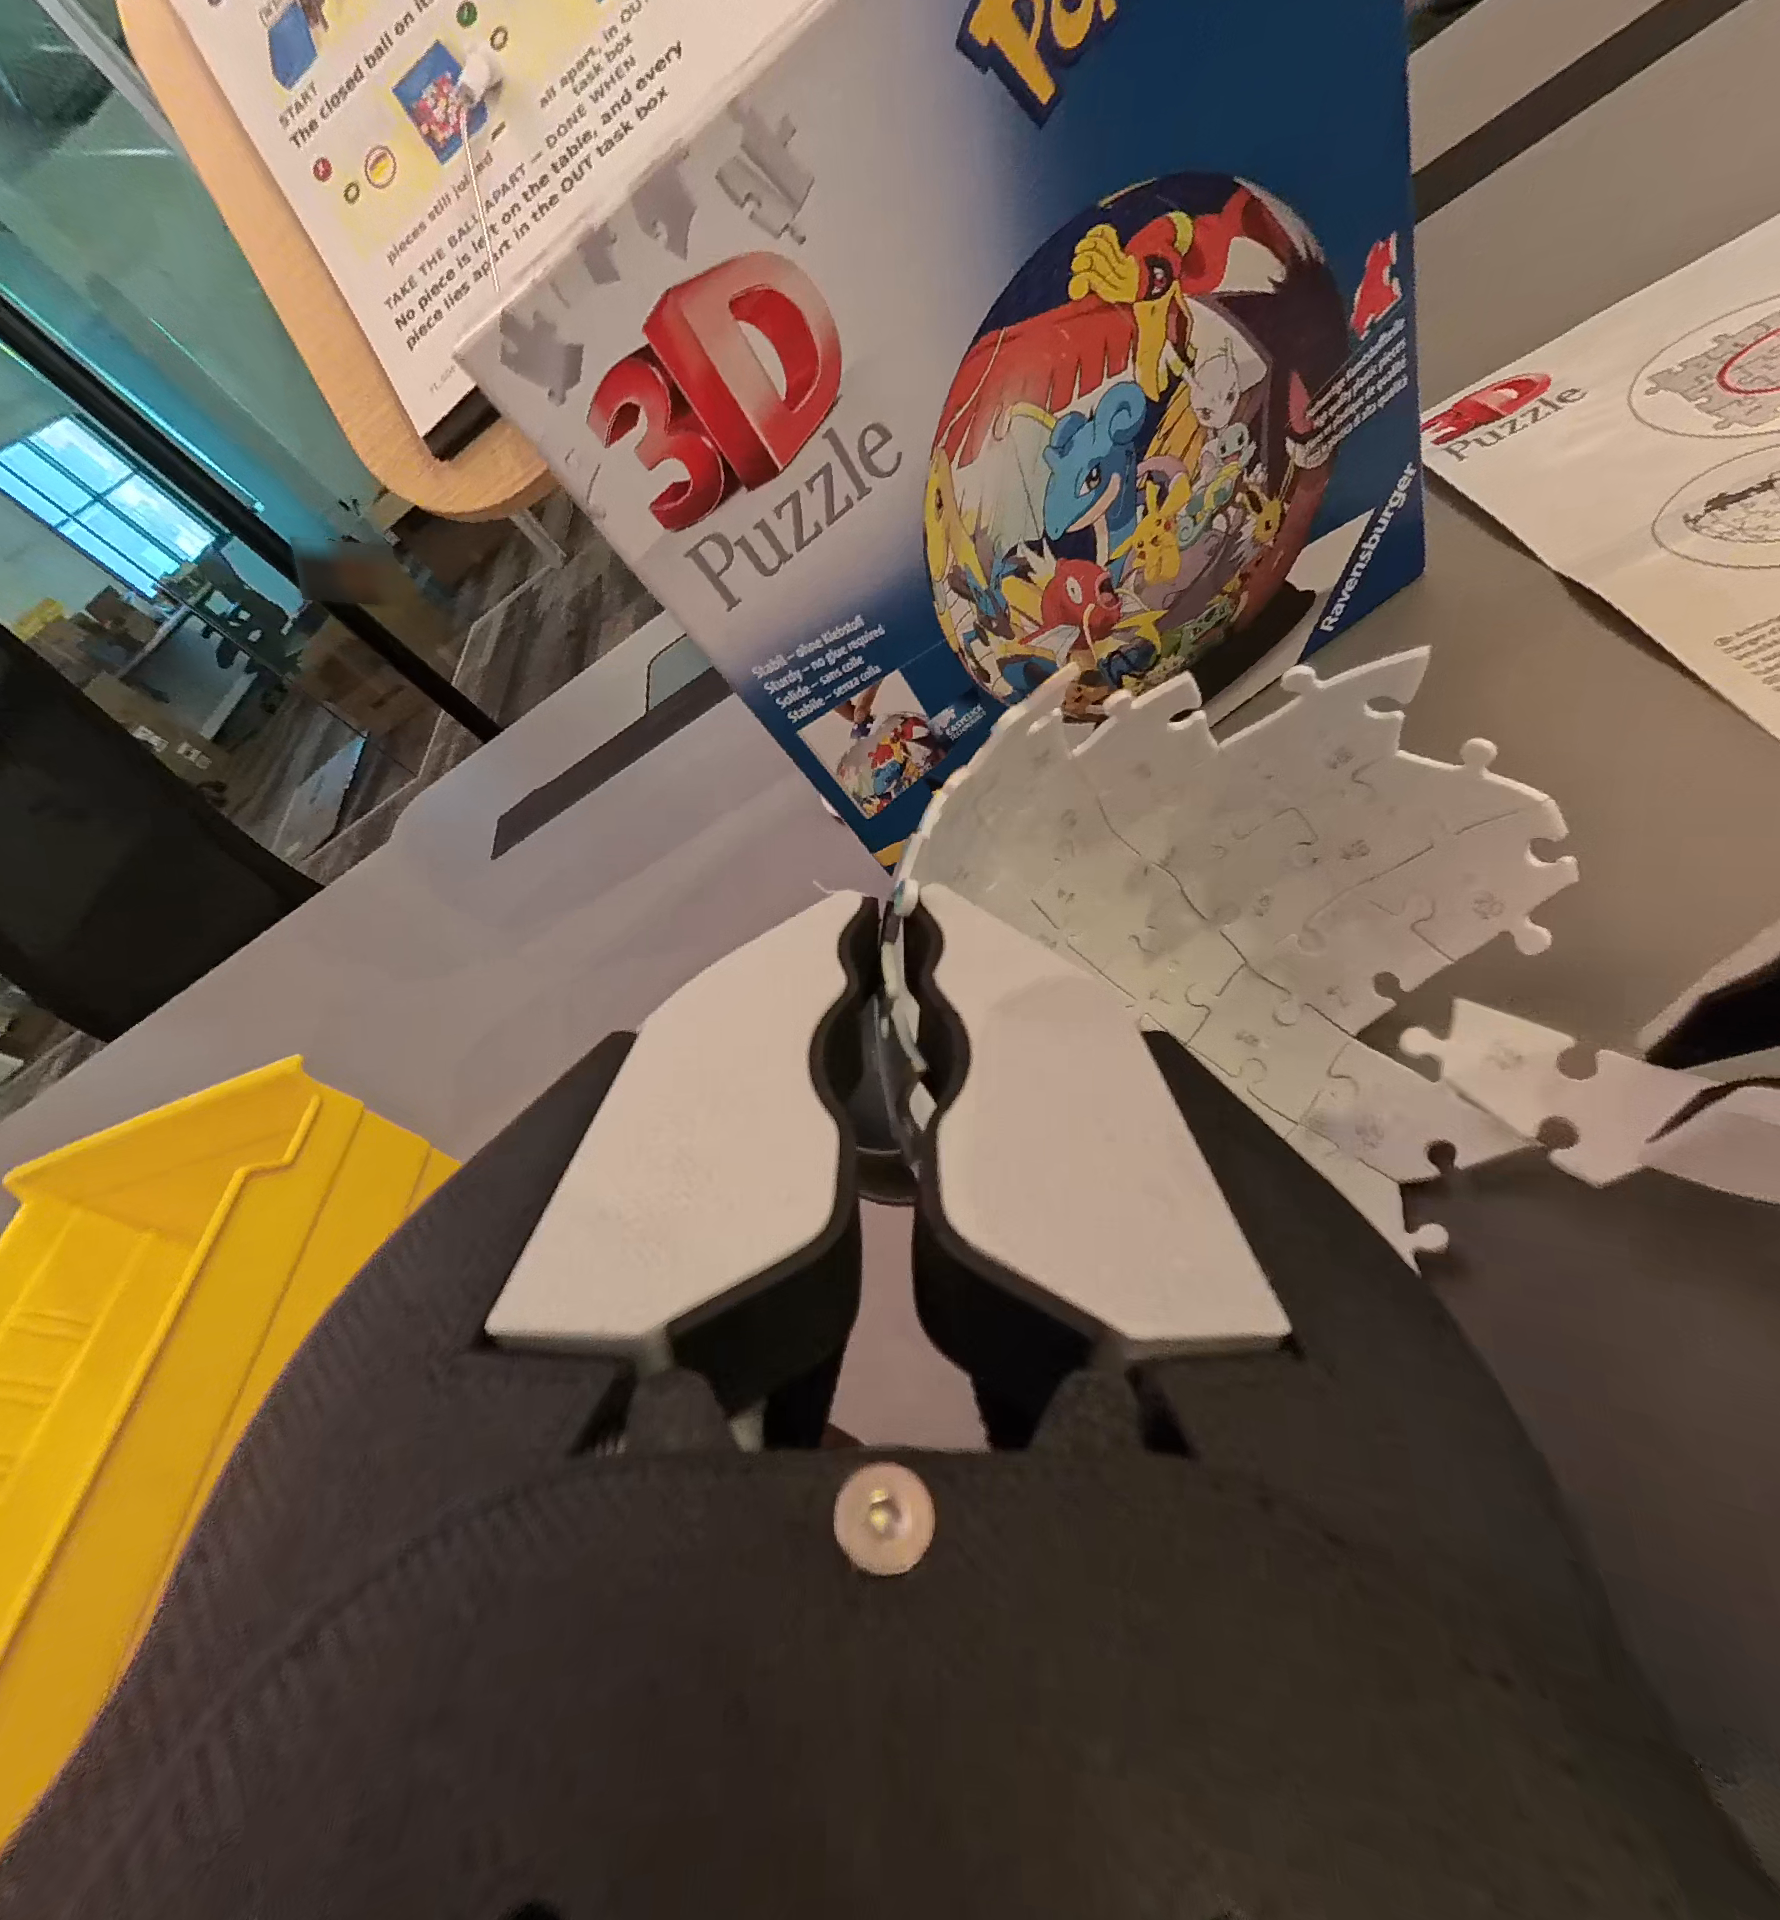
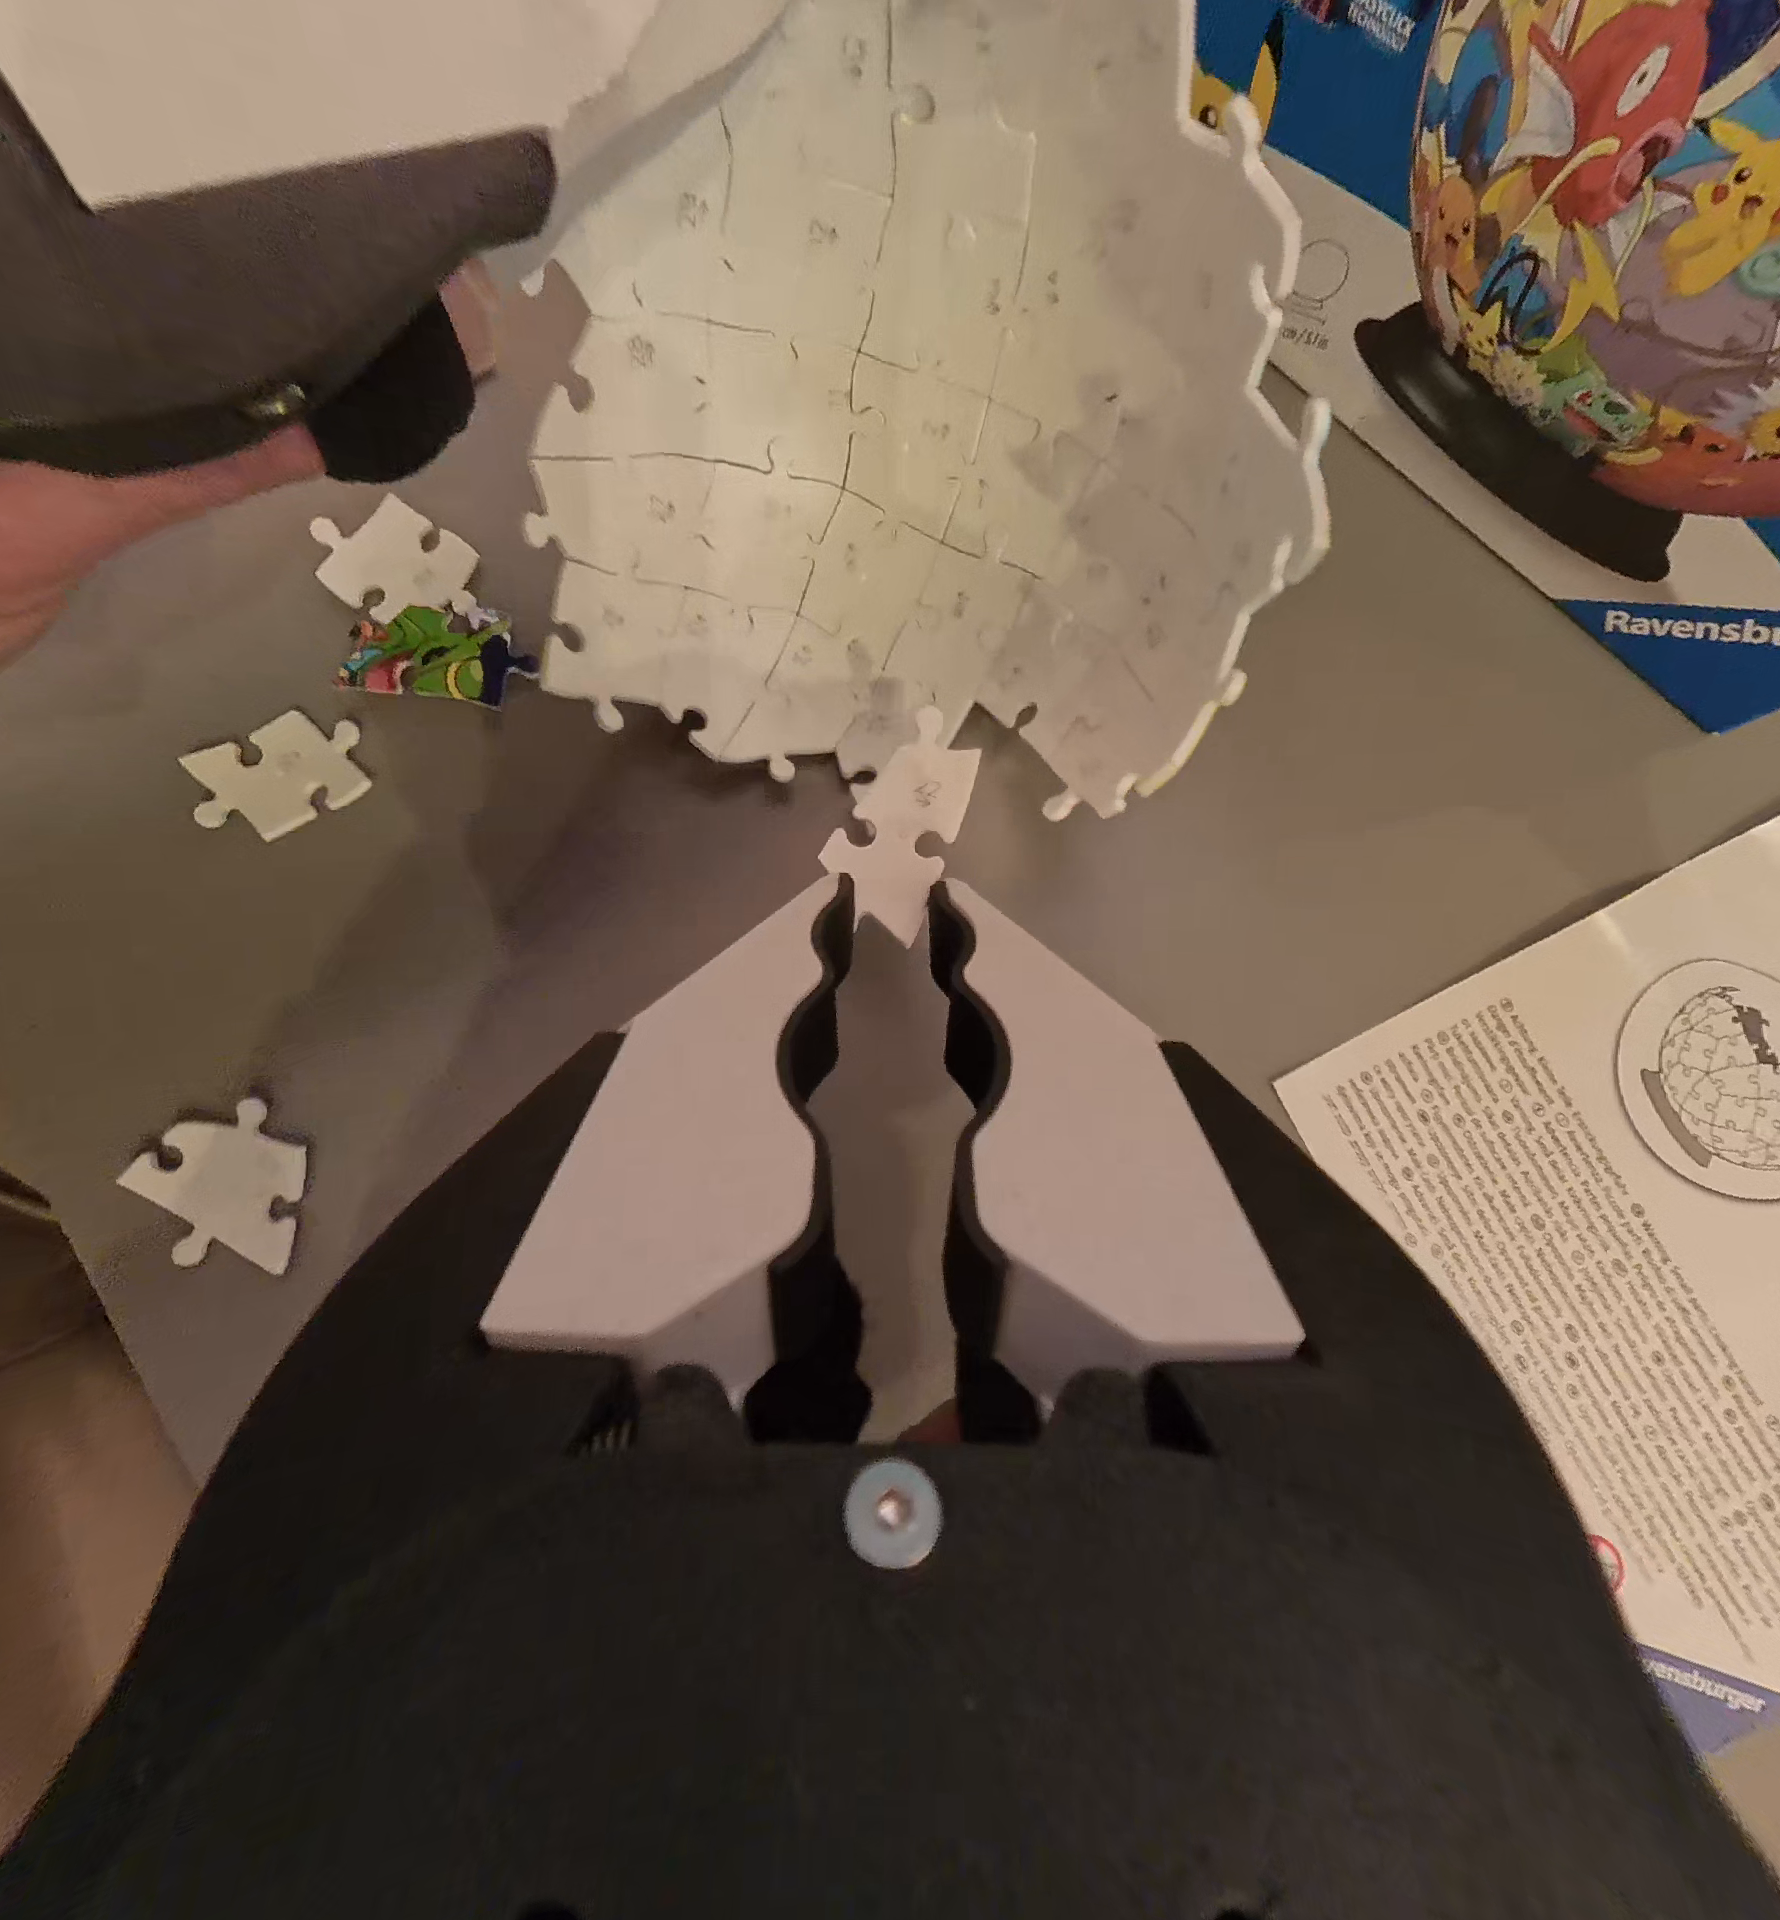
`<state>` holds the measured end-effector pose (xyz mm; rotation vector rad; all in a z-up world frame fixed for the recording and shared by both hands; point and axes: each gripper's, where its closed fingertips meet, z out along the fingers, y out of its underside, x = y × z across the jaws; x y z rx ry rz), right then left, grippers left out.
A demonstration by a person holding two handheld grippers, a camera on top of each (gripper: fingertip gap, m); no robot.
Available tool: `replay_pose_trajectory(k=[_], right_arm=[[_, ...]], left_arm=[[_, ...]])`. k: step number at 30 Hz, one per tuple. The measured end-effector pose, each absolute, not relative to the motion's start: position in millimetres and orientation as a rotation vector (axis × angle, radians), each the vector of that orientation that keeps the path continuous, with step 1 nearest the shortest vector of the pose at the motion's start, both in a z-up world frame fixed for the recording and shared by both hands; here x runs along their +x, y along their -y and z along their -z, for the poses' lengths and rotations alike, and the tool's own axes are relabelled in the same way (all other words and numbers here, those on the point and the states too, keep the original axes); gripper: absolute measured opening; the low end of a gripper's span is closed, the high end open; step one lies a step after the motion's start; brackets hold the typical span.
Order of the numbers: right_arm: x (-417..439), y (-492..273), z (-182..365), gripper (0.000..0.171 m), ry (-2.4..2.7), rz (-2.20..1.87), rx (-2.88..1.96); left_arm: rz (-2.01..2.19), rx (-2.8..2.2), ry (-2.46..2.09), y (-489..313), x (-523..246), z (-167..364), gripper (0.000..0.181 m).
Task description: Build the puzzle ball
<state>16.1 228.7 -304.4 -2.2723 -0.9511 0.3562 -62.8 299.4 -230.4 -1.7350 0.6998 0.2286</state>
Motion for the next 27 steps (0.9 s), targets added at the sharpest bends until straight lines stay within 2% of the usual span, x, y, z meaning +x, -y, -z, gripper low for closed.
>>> replay_pose_trajectory(k=[19, 27], right_arm=[[24.6, -235.1, 313.0, 0.012, 0.945, -0.225, -2.310], [56.4, -200.6, 323.4, 0.011, 1.533, -0.213, -2.235]], left_arm=[[-0.256, -1.704, -0.769, -296.6, -52.8, 228.3, 0.004], [-0.232, -1.711, -0.780, -298.7, -57.5, 230.5, 0.004]])
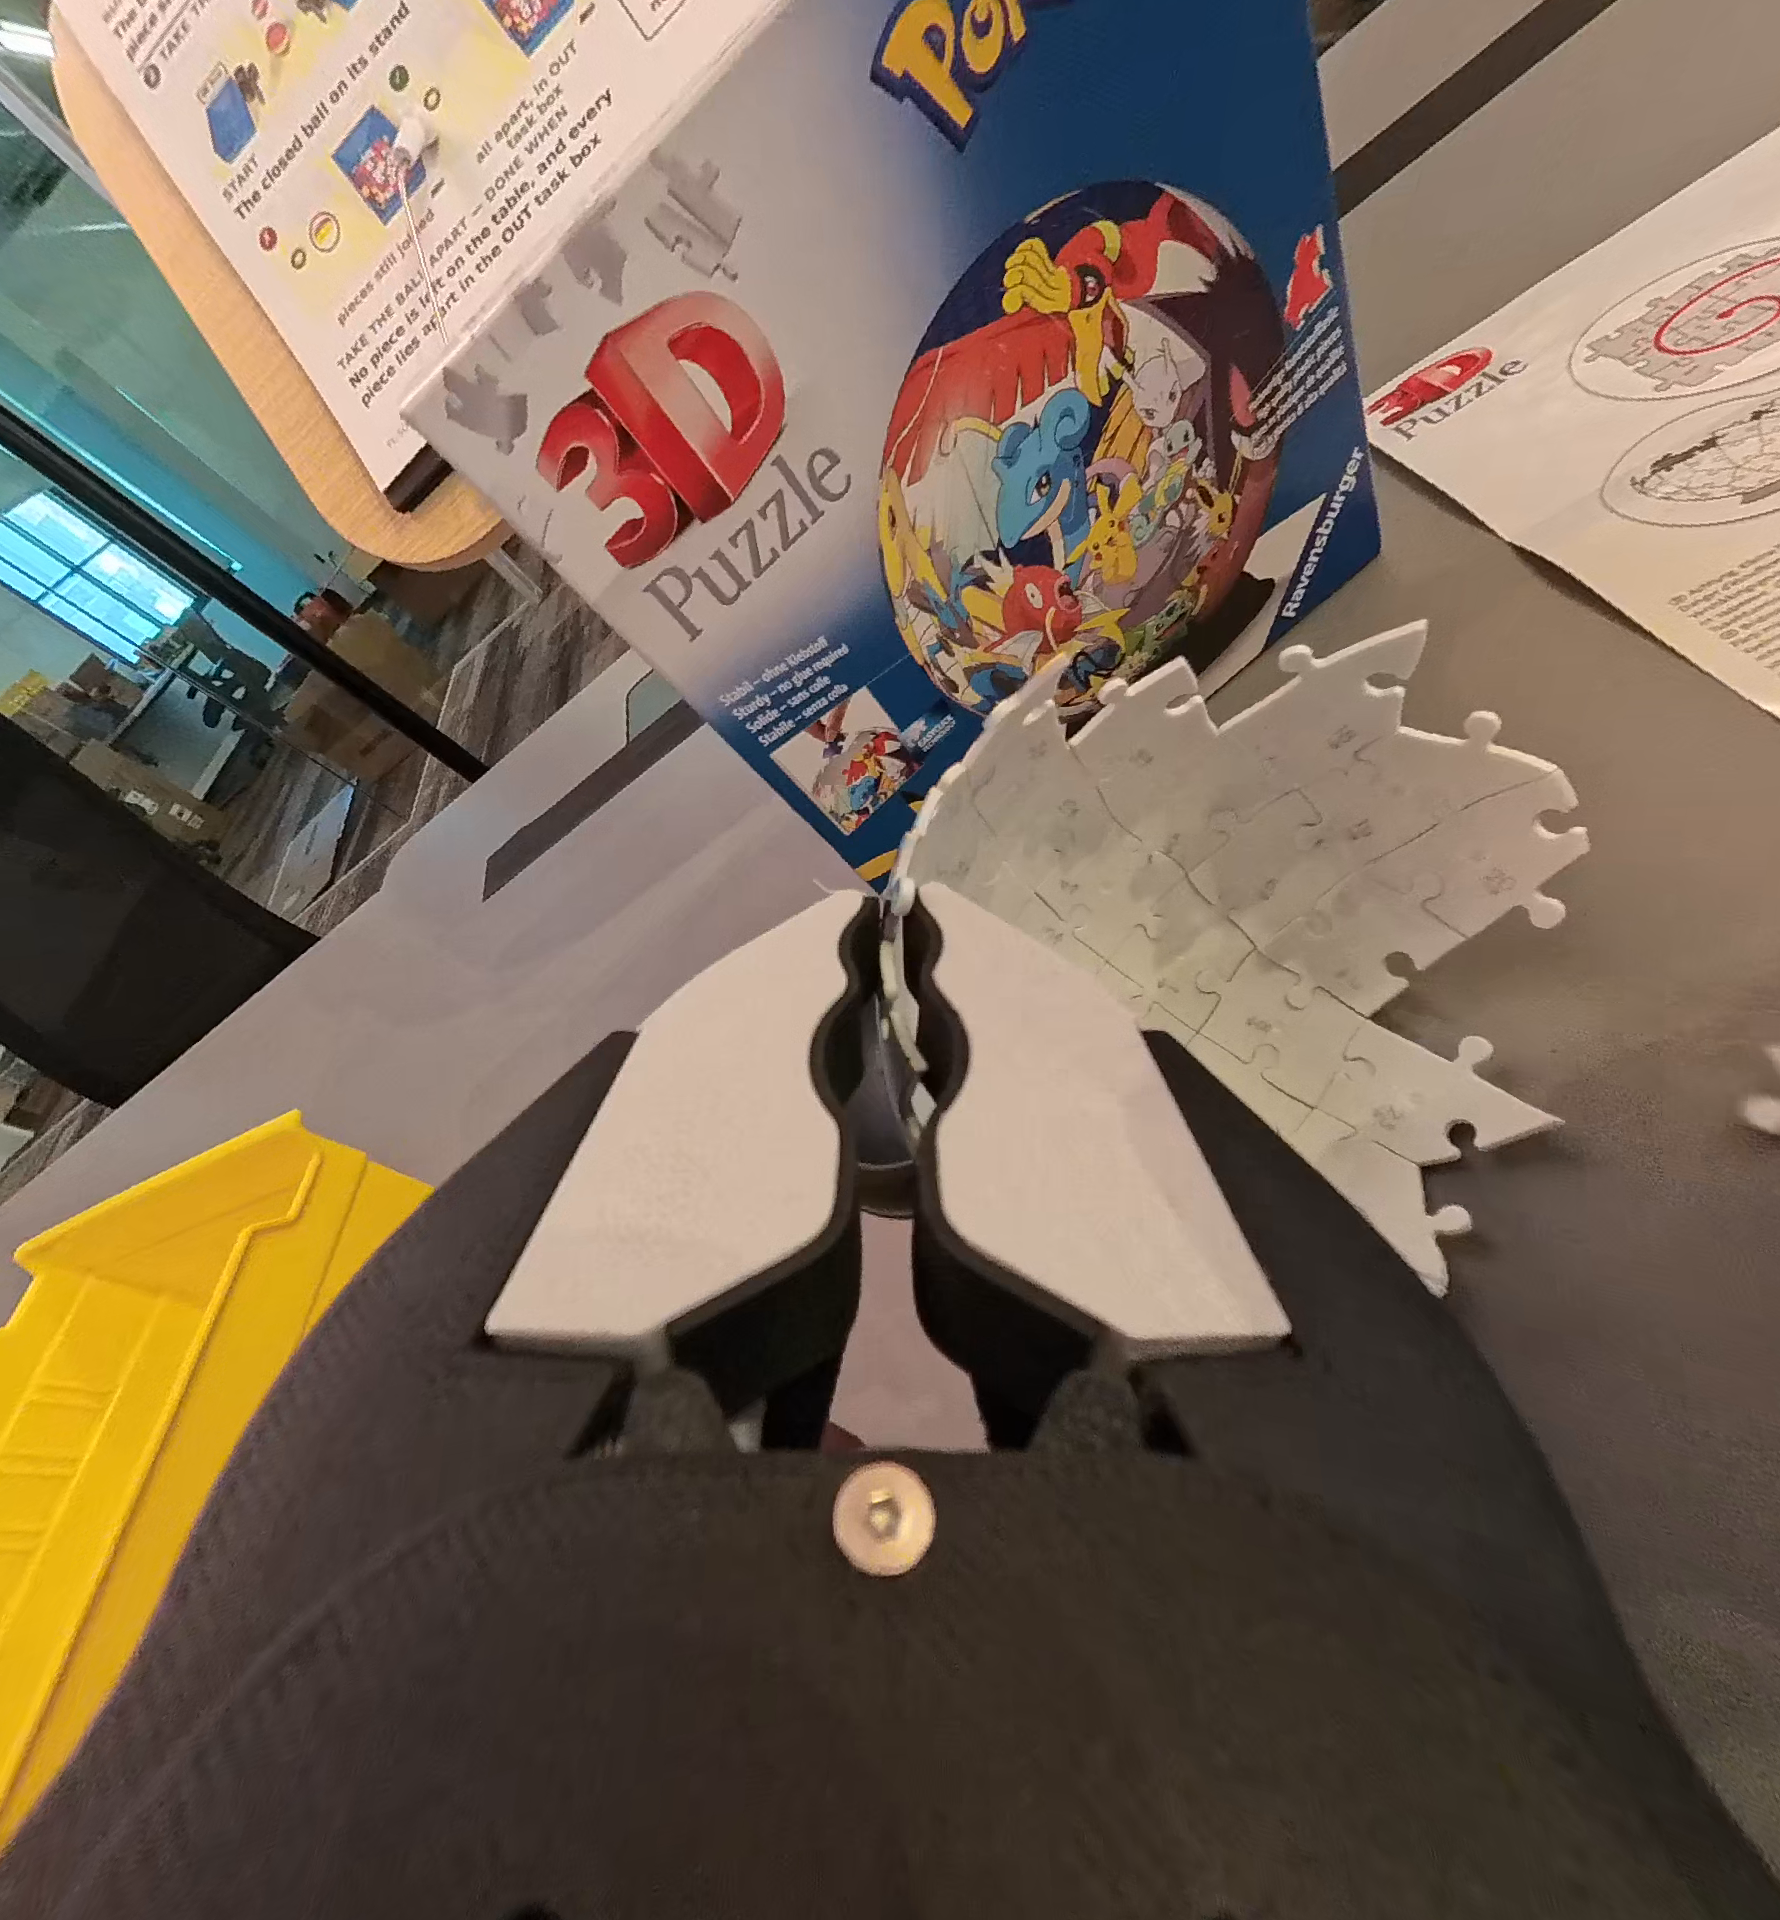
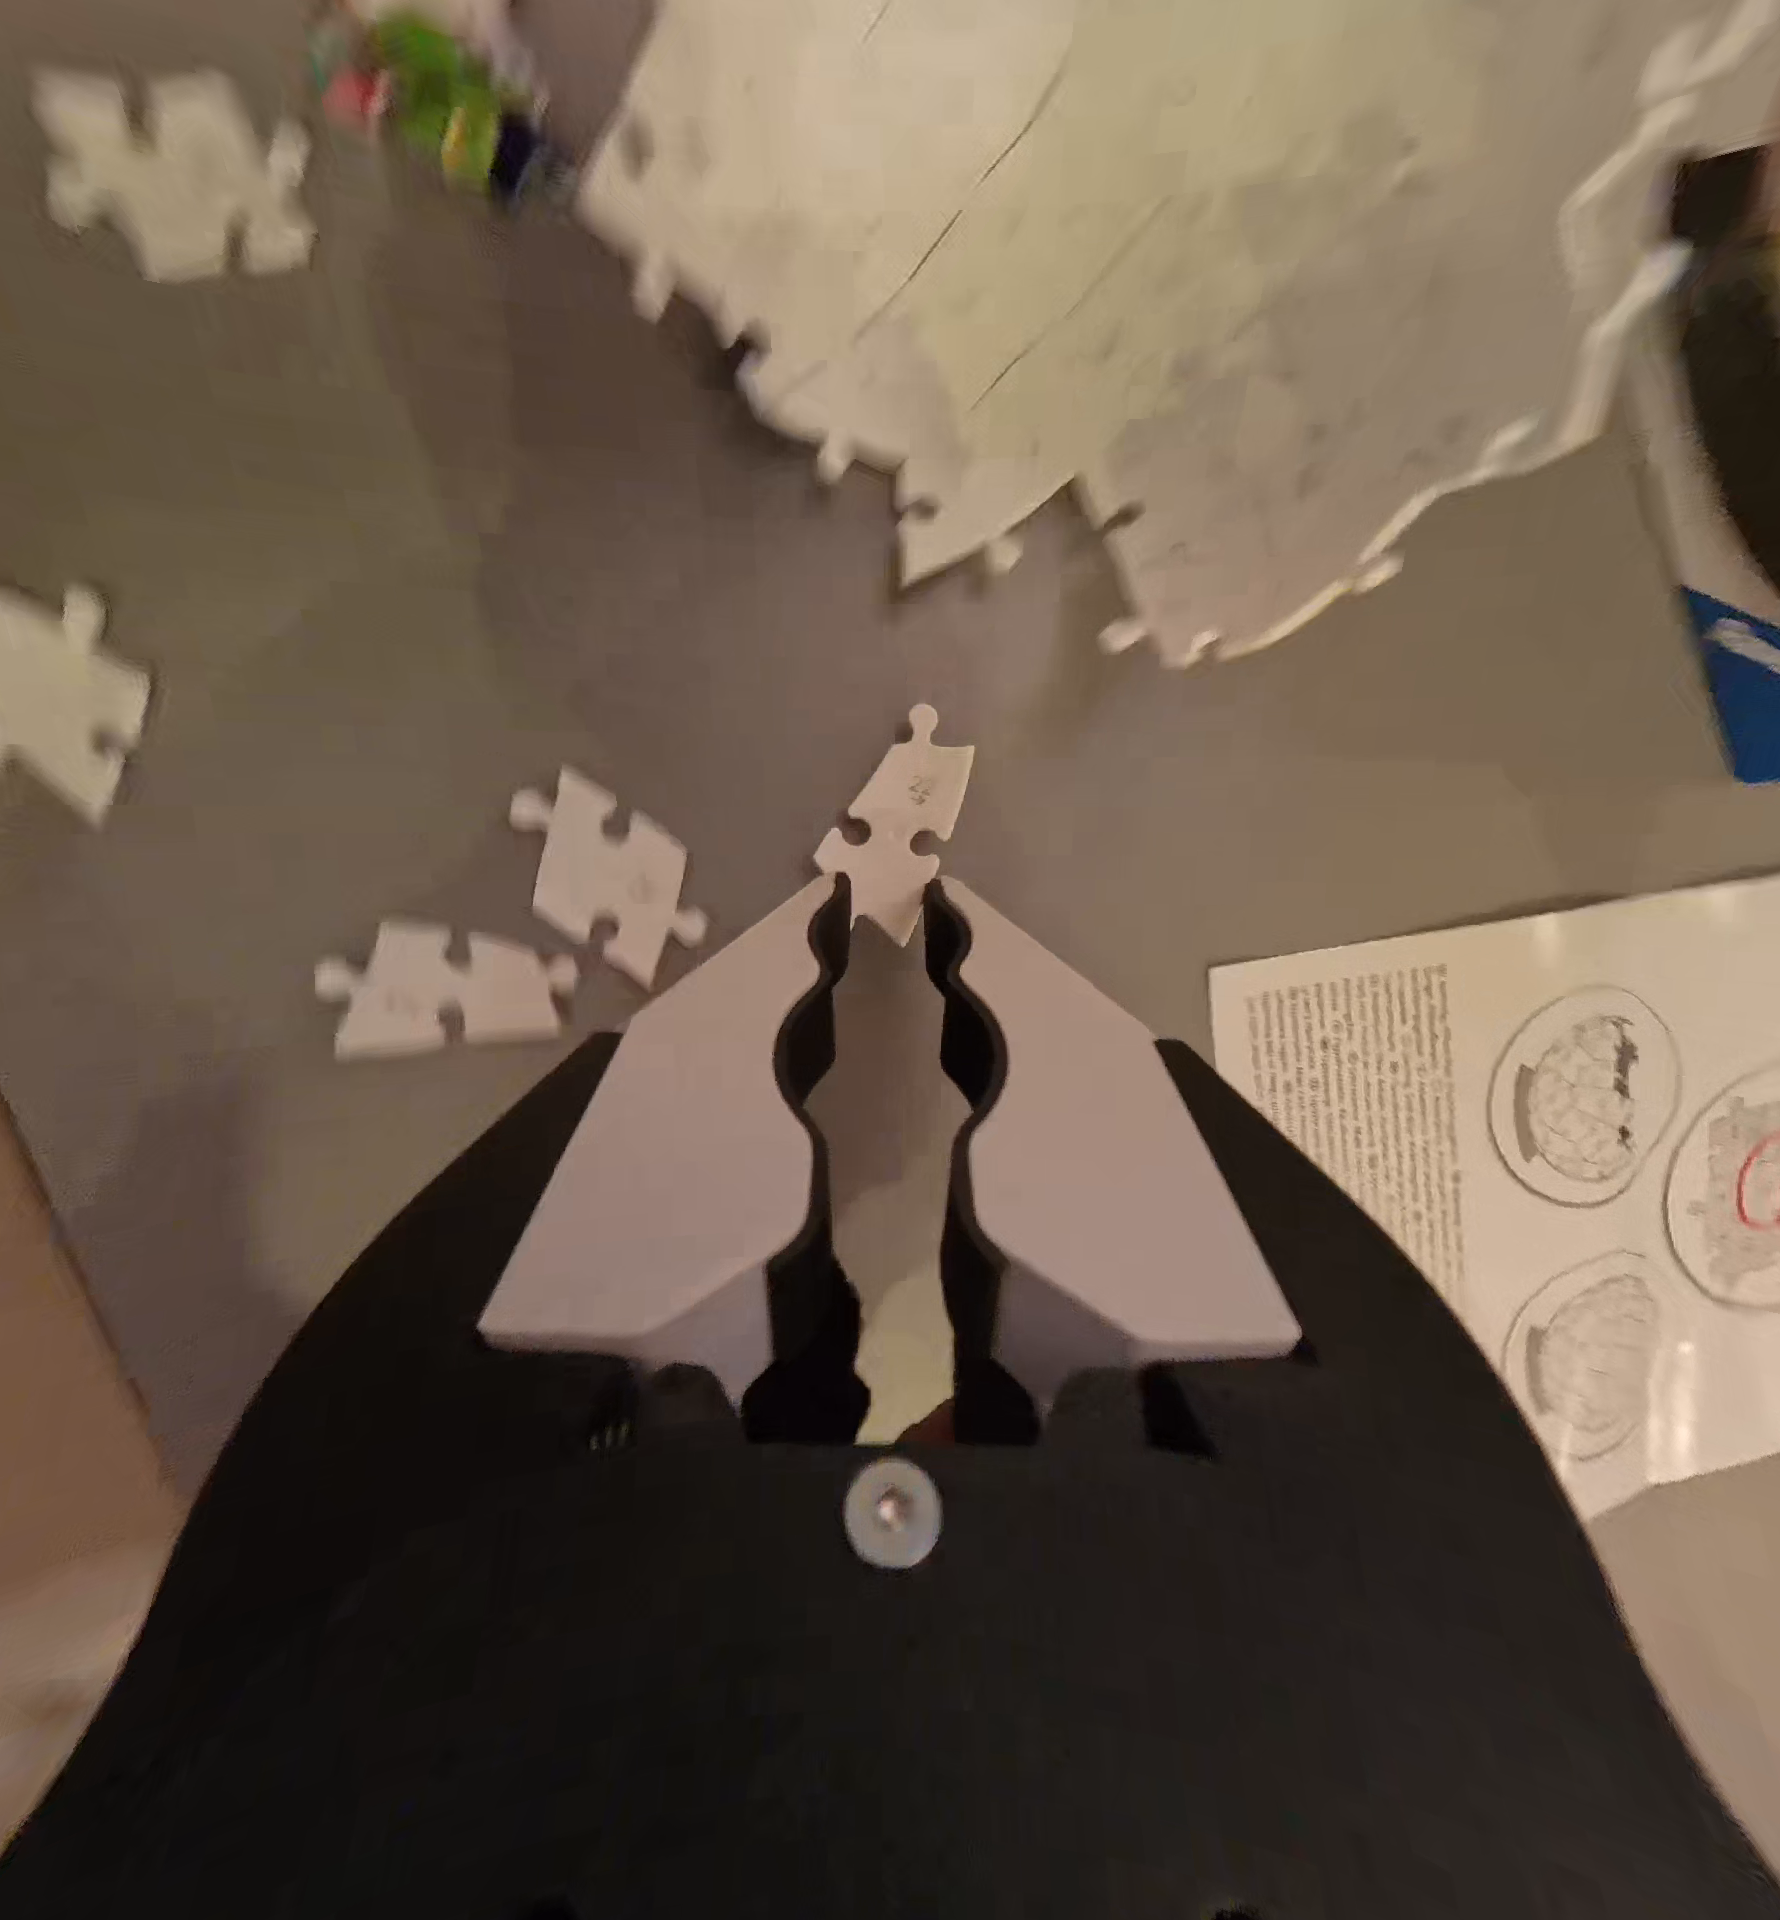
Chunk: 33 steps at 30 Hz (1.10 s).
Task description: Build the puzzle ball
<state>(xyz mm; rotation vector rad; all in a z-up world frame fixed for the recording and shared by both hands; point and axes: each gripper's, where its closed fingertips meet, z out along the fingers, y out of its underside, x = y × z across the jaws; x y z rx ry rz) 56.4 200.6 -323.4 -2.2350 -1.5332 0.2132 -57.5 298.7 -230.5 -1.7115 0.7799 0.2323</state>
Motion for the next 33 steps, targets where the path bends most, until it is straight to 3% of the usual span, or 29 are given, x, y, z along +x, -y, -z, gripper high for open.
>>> replay_pose_trajectory(k=[1, 2, 6, 10, 16, 19, 24, 26, 33], right_arm=[[58.6, -196.3, 325.4, 0.011, 1.655, -0.217, -2.175], [58.8, -194.2, 326.7, 0.000, 1.760, -0.217, -2.100], [64.4, -207.3, 329.4, 0.001, 1.975, -0.141, -1.979], [50.1, -183.4, 304.4, 0.016, 1.917, -0.359, -2.044], [49.4, -162.5, 319.0, 0.036, 1.950, -0.412, -1.890], [47.5, -160.1, 328.9, 0.031, 2.003, -0.435, -1.862], [44.5, -156.1, 331.4, 0.003, 2.062, -0.469, -1.817], [45.7, -154.5, 331.4, 0.002, 2.064, -0.469, -1.821], [39.6, -156.9, 320.5, 0.023, 2.138, -0.388, -1.715]], left_arm=[[-0.229, -1.710, -0.781, -298.5, -57.0, 230.4, 0.004], [-0.229, -1.706, -0.784, -298.4, -56.3, 230.1, 0.004], [-0.239, -1.702, -0.795, -298.1, -54.0, 229.5, 0.004], [-0.232, -1.703, -0.792, -298.6, -54.8, 228.1, 0.004], [-0.215, -1.700, -0.802, -298.5, -50.9, 230.0, 0.004], [-0.216, -1.701, -0.800, -297.9, -51.4, 230.9, 0.004], [-0.217, -1.701, -0.795, -297.3, -52.8, 231.2, 0.004], [-0.219, -1.702, -0.796, -297.7, -53.3, 231.5, 0.004], [-0.220, -1.707, -0.796, -298.6, -54.0, 232.0, 0.004]])
